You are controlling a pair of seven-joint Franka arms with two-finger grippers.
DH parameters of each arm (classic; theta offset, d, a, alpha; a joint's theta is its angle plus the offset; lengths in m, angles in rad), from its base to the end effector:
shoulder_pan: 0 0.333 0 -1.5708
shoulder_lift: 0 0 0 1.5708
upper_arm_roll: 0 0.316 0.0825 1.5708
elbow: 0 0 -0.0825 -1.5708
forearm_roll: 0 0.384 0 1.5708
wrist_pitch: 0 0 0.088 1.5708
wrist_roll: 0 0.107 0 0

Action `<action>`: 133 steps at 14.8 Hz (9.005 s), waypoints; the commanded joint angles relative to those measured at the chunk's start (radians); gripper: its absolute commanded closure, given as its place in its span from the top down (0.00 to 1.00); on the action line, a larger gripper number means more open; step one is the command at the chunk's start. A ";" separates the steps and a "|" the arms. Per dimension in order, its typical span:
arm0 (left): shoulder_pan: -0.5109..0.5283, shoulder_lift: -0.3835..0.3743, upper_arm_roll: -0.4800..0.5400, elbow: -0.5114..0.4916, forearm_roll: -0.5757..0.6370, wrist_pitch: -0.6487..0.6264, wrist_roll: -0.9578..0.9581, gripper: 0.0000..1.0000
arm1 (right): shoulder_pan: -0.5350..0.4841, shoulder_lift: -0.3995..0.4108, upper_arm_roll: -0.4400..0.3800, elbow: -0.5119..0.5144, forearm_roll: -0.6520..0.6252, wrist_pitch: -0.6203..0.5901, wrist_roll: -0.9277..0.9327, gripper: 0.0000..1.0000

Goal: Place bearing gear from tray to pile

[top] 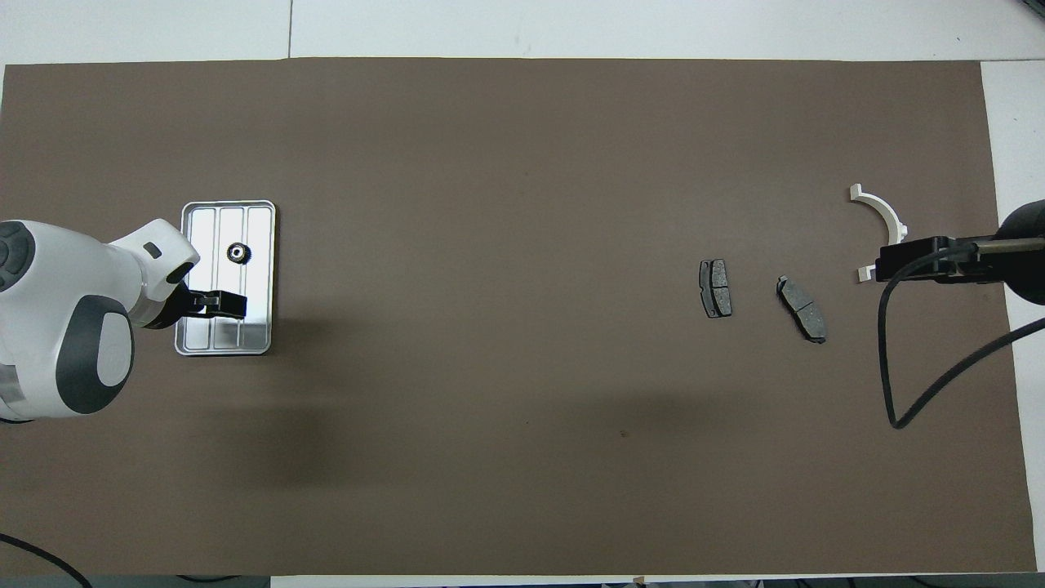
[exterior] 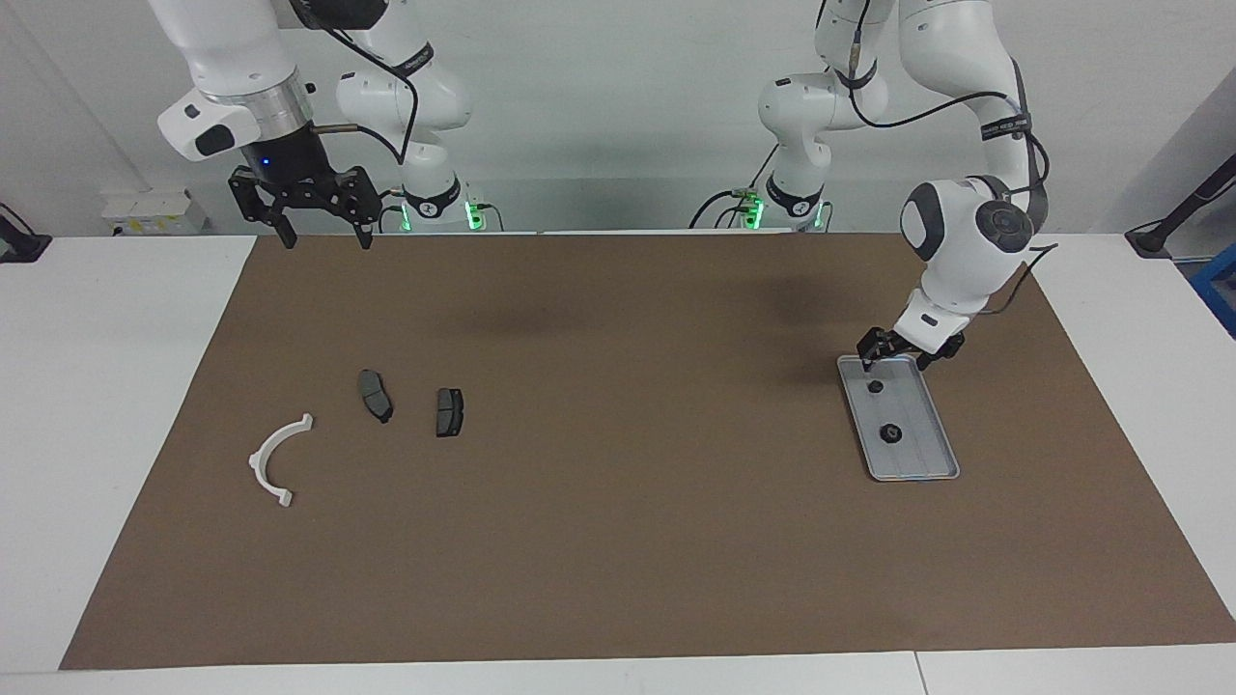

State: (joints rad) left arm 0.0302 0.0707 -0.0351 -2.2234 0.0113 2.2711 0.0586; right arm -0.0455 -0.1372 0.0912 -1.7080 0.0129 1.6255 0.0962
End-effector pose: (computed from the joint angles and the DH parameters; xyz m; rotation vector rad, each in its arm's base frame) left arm 0.5326 -0.0023 0.3411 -3.1340 0.1110 0.0362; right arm 0.5156 0.0283 0.6375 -3.1352 0.0805 -0.0847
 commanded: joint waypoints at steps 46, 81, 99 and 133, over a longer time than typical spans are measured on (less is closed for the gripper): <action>-0.535 0.374 0.009 0.680 -0.001 -0.276 -0.577 0.00 | 0.053 -0.016 0.024 -0.185 0.009 0.168 0.208 0.94; -0.448 0.272 0.004 0.513 0.067 -0.151 -0.547 1.00 | 0.087 -0.002 0.022 -0.214 0.007 0.192 0.358 1.00; 0.023 0.053 0.006 0.185 -0.014 -0.085 0.095 1.00 | 0.473 0.507 0.022 0.065 -0.013 0.461 0.953 1.00; -0.029 0.265 0.007 0.188 -0.036 0.226 0.040 0.98 | 0.587 0.895 0.035 0.433 -0.134 0.381 0.988 0.83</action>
State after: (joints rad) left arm 0.0019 0.3095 -0.0261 -2.0467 -0.0198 2.4639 0.0811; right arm 0.5680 0.8121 0.1165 -1.2068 -0.1592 1.9827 1.1257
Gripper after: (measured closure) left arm 0.000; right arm 0.172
